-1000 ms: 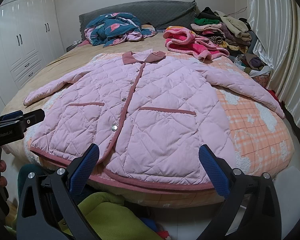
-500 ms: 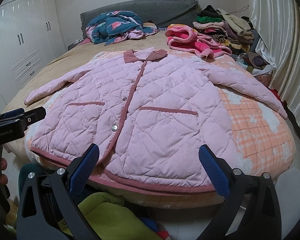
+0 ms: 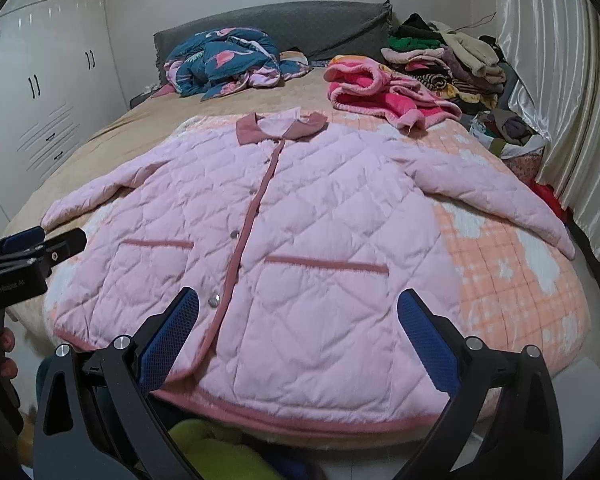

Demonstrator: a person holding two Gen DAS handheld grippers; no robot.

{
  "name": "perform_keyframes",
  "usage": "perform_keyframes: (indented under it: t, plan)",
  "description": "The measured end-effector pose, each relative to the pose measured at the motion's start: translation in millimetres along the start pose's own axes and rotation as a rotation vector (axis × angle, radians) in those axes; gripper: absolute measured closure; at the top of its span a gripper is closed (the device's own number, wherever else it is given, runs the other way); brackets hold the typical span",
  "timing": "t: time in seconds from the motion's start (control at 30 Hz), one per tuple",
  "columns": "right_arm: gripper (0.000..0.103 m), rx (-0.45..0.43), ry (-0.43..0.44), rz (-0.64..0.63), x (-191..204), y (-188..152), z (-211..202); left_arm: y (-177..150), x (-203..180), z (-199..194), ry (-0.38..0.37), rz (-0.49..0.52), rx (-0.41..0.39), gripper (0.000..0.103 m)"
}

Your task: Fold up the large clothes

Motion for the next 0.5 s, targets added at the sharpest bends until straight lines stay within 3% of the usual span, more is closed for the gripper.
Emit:
perform_keyframes:
  t: [0.5]
  plan:
    - [0.004, -0.034, 0.002, 0.056, -28, 60, 22, 59, -13, 23, -0.008, 0.011, -0.007, 0.008]
Point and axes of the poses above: each gripper's, at about its wrist camera, not at the fingertips, and z roughly the way its jaws point, x to its left, y to its top, the point moved 5 cm from there along z, roughly the way its jaws point, and after that the axes turned 8 degrees about x, right-handed, at the moved point
